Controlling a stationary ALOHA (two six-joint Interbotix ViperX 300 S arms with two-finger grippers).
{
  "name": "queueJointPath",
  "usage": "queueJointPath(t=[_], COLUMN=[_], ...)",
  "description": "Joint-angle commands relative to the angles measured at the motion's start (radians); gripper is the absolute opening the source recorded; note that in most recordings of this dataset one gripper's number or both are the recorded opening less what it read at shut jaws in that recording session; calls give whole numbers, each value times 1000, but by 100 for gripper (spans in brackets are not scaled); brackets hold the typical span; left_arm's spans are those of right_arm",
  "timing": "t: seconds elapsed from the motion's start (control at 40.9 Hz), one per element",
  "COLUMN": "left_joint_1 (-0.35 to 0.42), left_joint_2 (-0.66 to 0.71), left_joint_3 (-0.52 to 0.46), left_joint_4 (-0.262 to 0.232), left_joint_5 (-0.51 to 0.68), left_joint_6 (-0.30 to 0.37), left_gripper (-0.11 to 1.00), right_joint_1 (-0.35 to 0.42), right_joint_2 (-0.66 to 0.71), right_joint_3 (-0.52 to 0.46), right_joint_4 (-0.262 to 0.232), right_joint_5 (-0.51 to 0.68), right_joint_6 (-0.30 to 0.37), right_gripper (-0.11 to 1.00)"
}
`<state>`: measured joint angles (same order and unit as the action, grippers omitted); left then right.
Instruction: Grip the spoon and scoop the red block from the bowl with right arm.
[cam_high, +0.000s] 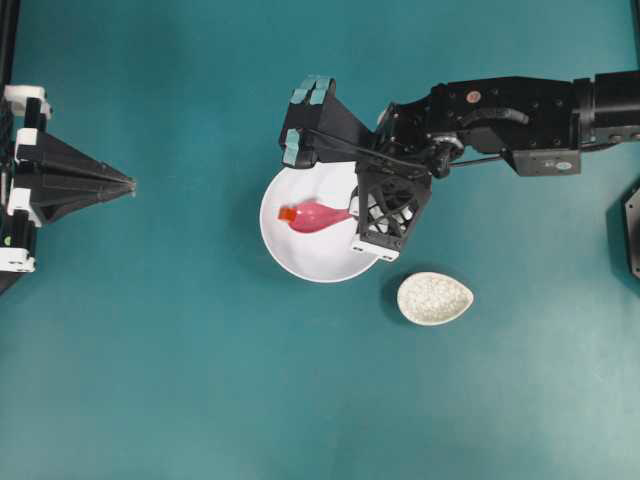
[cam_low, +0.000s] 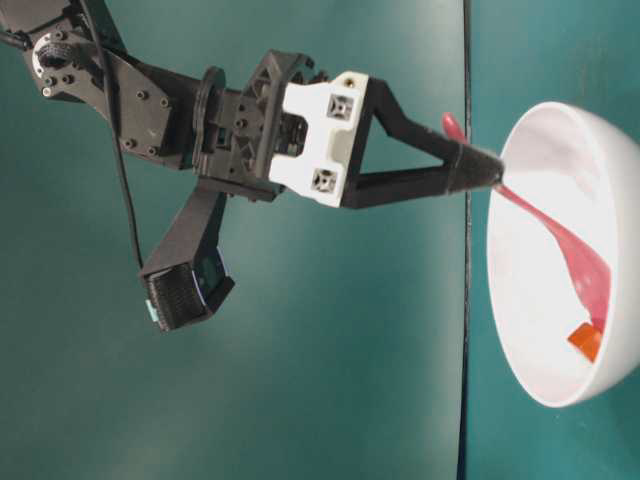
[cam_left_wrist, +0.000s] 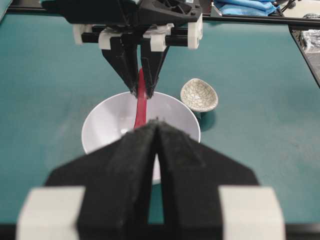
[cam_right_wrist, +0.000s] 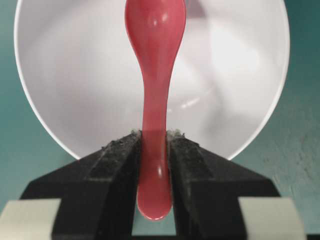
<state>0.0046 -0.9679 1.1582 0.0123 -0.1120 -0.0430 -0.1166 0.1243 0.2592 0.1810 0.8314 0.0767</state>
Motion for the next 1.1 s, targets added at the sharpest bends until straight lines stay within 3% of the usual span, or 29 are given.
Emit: queueJointPath(t=[0.0, 0.269, 0.465, 0.807, 1.076], left_joint_1=[2, 2, 2, 2, 2], left_joint_2=[3, 3, 3, 3, 3], left_joint_3=[-29, -29, -29, -29, -29], left_joint_4=[3, 3, 3, 3, 3], left_joint_5=[-5, -5, -5, -8, -8], left_joint_6=[0, 0, 0, 0, 0], left_gripper=[0, 0, 0, 0, 0], right_joint_1=[-2, 11, 20, 61, 86], right_joint_2=[-15, -28, -61, -210, -360], right_joint_3=[-26, -5, 58, 295, 486], right_joint_4=[5, 8, 11, 12, 11], right_joint_5=[-26, -87, -179, -420, -624], right_joint_6=[9, 12, 54, 132, 141], right_gripper=[24, 24, 24, 24, 24])
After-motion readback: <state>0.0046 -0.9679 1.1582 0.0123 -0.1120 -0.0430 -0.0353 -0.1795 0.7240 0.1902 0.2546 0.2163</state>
